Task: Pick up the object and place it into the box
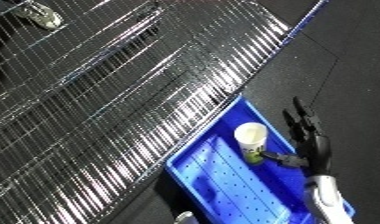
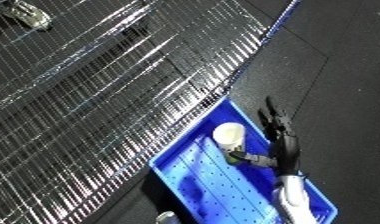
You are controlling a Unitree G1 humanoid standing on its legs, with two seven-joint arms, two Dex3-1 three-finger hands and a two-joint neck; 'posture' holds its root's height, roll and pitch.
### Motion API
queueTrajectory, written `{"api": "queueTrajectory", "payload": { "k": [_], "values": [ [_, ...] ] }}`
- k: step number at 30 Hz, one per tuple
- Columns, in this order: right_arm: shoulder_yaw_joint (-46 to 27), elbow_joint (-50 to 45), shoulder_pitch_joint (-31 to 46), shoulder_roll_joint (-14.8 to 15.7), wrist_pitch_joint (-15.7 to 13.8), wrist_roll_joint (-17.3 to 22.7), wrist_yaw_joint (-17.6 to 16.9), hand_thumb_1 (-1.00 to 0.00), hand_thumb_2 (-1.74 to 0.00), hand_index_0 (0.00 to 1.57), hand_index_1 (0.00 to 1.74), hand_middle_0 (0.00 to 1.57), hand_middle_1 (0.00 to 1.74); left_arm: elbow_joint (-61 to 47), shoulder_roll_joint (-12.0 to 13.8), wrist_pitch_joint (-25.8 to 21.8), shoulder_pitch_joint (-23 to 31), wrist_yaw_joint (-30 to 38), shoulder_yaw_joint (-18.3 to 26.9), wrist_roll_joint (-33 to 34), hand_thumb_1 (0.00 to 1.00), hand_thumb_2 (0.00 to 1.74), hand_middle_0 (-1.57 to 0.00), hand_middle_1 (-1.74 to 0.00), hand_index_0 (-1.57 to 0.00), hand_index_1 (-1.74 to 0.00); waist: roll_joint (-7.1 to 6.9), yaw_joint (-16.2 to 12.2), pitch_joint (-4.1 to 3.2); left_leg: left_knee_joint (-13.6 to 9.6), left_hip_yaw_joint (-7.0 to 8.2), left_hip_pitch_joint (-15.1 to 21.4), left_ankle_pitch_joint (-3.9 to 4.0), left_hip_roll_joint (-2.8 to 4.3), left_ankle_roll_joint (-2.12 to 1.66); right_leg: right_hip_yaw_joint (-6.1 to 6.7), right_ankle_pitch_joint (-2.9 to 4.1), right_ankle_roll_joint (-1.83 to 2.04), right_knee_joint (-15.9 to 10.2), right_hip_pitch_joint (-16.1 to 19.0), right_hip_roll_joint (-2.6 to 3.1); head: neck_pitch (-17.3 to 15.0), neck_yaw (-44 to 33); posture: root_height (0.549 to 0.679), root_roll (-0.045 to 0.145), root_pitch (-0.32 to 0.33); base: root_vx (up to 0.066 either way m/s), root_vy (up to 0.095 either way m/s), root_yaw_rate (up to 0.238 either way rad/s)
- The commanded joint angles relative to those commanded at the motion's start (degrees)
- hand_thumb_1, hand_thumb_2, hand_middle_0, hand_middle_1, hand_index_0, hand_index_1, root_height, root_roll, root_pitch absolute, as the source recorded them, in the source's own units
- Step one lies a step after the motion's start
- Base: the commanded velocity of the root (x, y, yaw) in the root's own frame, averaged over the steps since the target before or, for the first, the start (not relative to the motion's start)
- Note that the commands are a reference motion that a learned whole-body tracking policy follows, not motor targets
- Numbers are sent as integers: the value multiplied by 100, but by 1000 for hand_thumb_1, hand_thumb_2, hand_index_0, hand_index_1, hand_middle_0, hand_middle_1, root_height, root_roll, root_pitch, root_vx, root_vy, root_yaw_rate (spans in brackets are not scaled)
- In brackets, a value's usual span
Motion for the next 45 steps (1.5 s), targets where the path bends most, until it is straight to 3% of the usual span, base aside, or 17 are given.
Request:
{"api": "queueTrajectory", "payload": {
  "k": [5, 13, 21, 28, 36, 45],
  "values": [
    [17, -83, 30, 101, 75, 234, 369, 0, 0, 0, 0, 0, 0, 15, -46, -11, 25, -39, 9, -4, 1000, 1740, -1570, -1740, -1570, -1740, -10, 7, 18, -9, -12, 0, 35, 10, -10, -19, -6, -17, -9, 28, -11, -71, -158, 627, 118, -5, -3, 4, 14],
    [169, -809, 84, 277, 294, -27, 701, 0, 0, 0, 0, 0, 0, -85, -54, 70, 127, -127, 2, 39, 1000, 1740, -1570, -1740, -1570, -1740, -123, 102, 15, -64, -124, -33, 113, 30, -4, -100, -29, -41, -53, 120, -15, -103, -1141, 628, 114, -8, 0, -32, 63],
    [698, -1847, -303, 516, 882, -746, 787, 0, 0, 0, 0, 0, 0, -154, -44, 207, 71, -60, -16, 261, 1000, 1740, -1570, -1740, -1570, -1740, -306, 356, -32, 74, -323, -240, 116, 44, 52, -239, -80, -46, 52, 101, -38, -378, -1936, 624, 94, -13, 6, -69, 57],
    [1033, -2410, -717, 602, 1500, -1111, 1197, 0, 0, 0, 0, 0, 0, -298, 78, 413, 95, -173, 166, 339, 1000, 1740, -1570, -1740, -1570, -1740, -498, 651, -128, 259, -495, -360, 77, 36, 90, -403, -126, -32, 143, 158, -125, -556, -2644, 622, 78, -24, 33, -70, 122],
    [1307, -2593, -1058, 642, 2042, -1404, 1456, 0, 0, 0, 0, 0, 0, -425, 43, 664, 61, -306, 169, 399, 1000, 1740, -1570, -1740, -1570, -1740, -589, 938, -238, 354, -620, -347, 50, -18, 107, -568, -164, -8, 201, 241, -251, -697, -3202, 621, 67, -36, 48, -31, 202],
    [1537, -2420, -1205, 786, 2381, -1587, 1504, 0, 0, 0, 0, 0, 0, -453, 33, 863, 106, -432, 122, 478, 1000, 1740, -1570, -1740, -1570, -1740, -597, 1165, -256, 343, -684, -249, 77, -65, 121, -701, -195, 9, 299, 297, -369, -706, -3522, 618, 61, -55, 52, -1, 191]
  ]
}}
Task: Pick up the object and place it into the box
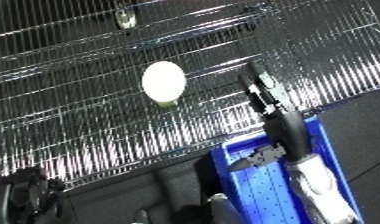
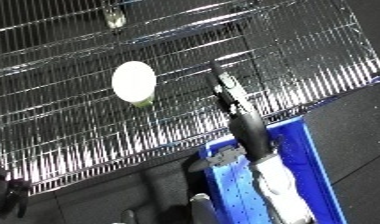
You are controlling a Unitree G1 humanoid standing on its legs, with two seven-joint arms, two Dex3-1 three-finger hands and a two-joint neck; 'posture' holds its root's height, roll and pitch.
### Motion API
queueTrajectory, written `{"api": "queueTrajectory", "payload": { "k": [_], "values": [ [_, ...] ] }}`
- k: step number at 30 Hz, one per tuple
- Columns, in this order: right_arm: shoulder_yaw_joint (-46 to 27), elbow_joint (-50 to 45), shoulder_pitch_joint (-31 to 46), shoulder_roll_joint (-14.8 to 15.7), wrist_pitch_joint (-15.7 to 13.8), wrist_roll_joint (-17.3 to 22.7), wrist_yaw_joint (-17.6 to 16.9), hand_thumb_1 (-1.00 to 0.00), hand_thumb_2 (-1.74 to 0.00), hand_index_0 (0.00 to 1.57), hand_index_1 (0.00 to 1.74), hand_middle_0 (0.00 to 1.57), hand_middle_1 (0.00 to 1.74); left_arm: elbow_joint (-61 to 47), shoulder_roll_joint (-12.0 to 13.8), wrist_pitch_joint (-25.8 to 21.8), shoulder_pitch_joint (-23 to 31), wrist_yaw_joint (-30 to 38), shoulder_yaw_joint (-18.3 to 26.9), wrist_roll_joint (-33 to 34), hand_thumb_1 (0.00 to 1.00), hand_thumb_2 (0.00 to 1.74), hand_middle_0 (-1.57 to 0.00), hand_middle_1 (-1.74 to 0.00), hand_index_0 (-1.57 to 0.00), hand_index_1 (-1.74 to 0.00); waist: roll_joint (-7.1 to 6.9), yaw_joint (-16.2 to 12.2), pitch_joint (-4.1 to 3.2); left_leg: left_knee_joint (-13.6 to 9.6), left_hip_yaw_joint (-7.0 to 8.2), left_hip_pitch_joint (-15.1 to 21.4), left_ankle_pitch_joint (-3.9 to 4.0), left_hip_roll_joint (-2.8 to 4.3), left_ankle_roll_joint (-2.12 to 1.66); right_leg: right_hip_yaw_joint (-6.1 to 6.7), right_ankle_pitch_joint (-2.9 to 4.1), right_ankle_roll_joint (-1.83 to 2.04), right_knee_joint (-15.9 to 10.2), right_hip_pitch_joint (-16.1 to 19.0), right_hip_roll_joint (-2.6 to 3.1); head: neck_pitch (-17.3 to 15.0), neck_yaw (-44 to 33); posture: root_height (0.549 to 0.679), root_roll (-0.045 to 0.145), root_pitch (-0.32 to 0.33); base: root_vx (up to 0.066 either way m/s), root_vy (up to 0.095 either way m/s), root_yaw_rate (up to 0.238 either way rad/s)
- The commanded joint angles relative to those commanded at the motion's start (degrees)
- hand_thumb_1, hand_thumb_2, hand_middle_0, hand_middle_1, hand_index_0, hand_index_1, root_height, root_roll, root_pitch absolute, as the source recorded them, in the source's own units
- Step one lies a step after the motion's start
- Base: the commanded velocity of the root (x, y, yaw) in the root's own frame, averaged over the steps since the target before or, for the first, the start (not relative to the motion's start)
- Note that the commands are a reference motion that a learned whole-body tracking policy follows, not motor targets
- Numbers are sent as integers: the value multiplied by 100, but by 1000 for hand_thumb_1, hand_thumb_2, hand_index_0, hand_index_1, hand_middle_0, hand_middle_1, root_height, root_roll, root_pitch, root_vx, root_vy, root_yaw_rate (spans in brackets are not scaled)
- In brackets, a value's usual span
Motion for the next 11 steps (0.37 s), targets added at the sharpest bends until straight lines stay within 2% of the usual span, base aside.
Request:
{"api": "queueTrajectory", "payload": {
  "k": [6, 11],
  "values": [
    [71, 203, -88, 57, -10, -24, -63, 0, 0, 0, 0, 0, 0, -24, 37, 143, 52, -73, -58, 56, 1000, 1740, -1570, -1740, -1570, -1740, 11, 118, -7, 62, -31, 1, 0, -47, 28, -59, -23, 3, 133, -29, -50, 155, 46, 614, 59, -67, 60, 0, 178],
    [101, 387, -262, 74, -36, 24, -177, 0, 0, 0, 0, 0, 0, -51, 72, 218, 61, -120, -113, 67, 1000, 1740, -1570, -1740, -1570, -1740, 40, 189, 34, 215, -52, -74, -19, -91, 54, -89, -28, -5, 310, -138, -73, 149, 259, 608, 57, -77, 55, 3, 143]
  ]
}}
